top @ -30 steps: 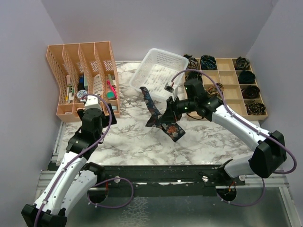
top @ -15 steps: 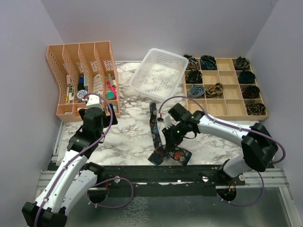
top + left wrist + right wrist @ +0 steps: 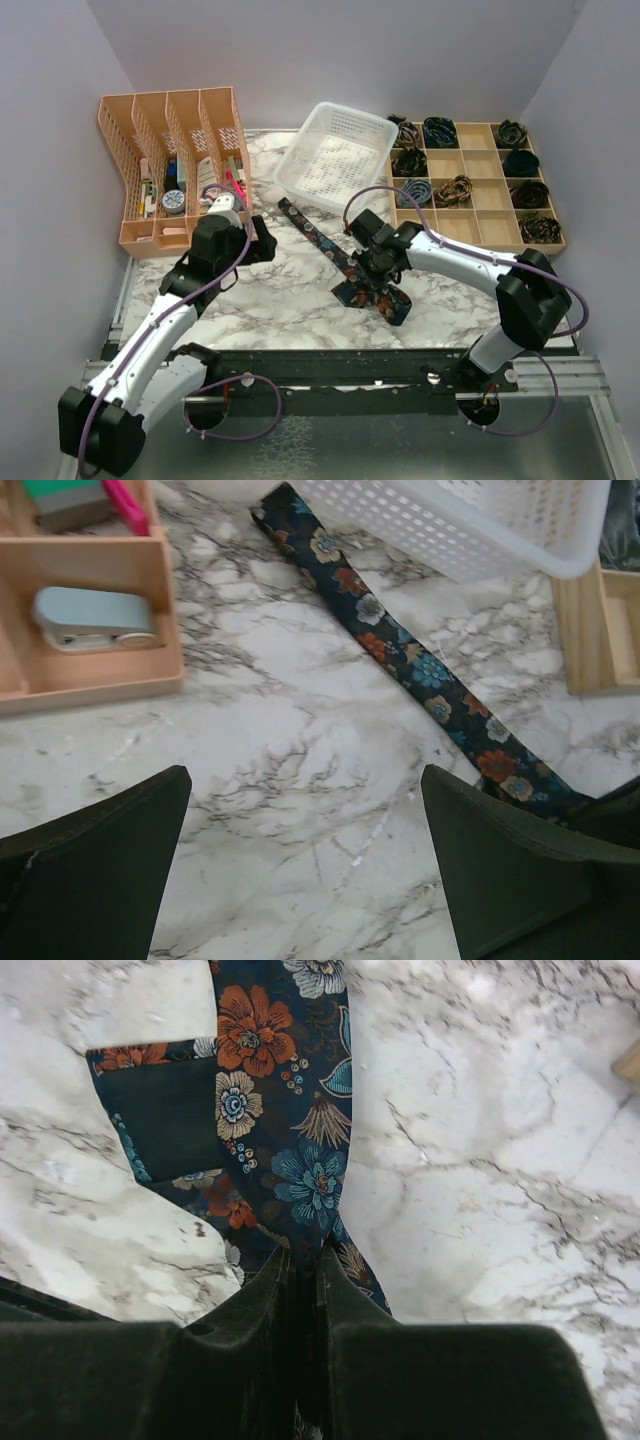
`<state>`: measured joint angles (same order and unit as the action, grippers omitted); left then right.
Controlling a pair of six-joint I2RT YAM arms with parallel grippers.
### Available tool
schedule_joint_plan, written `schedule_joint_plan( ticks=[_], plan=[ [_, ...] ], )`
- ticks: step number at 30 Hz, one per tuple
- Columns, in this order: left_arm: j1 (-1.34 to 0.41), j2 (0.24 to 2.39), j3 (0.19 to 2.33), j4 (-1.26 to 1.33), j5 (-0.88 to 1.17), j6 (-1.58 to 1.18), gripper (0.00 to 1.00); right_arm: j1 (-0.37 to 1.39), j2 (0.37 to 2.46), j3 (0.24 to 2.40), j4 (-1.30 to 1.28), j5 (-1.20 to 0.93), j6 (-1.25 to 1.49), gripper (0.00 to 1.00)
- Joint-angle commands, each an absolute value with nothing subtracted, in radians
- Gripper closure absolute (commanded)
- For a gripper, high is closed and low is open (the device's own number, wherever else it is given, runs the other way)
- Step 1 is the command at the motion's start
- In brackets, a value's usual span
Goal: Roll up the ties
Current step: Flatten out the tie at the center of the board.
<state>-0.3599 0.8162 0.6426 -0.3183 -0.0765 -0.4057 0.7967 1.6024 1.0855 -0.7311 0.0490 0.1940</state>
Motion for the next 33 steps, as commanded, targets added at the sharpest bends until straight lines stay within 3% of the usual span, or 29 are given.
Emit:
schedule_joint_plan(
  ticks=[1, 9, 20, 23, 25, 26, 30, 33],
  plan=[
    [-0.357, 0.966, 0.673, -0.157, 0.168, -0.471, 0.01, 0.793, 1.560, 1.041, -0.786, 0.159, 0.195, 0.99],
    [-0.359, 1.313, 0.868, -0.180, 0.074, -0.531, 0.01, 0.793, 1.549, 1.023, -0.751, 0.126, 0.186, 0.99],
    [-0.373, 1.577, 0.961, -0.004, 0.030, -0.494, 0.07, 0.793, 1.527, 1.009, -0.728, 0.039, 0.167, 0.99],
    [-0.376, 1.588, 0.971, -0.004, 0.044, -0.489, 0.08, 0.793, 1.511, 1.017, -0.721, -0.076, 0.155, 0.78],
    [-0.377, 1.566, 0.957, -0.004, 0.045, -0.485, 0.08, 0.793, 1.468, 1.020, -0.695, -0.140, 0.166, 0.42],
    [-0.377, 1.552, 0.947, -0.003, 0.041, -0.482, 0.07, 0.793, 1.440, 1.019, -0.680, -0.169, 0.174, 0.34],
    [-0.376, 1.517, 0.927, -0.028, 0.009, -0.457, 0.05, 0.787, 1.329, 1.015, -0.666, -0.085, 0.264, 0.10],
    [-0.375, 1.543, 0.942, -0.047, 0.008, -0.449, 0.03, 0.733, 1.310, 0.987, -0.709, 0.090, 0.351, 0.06]
  ],
)
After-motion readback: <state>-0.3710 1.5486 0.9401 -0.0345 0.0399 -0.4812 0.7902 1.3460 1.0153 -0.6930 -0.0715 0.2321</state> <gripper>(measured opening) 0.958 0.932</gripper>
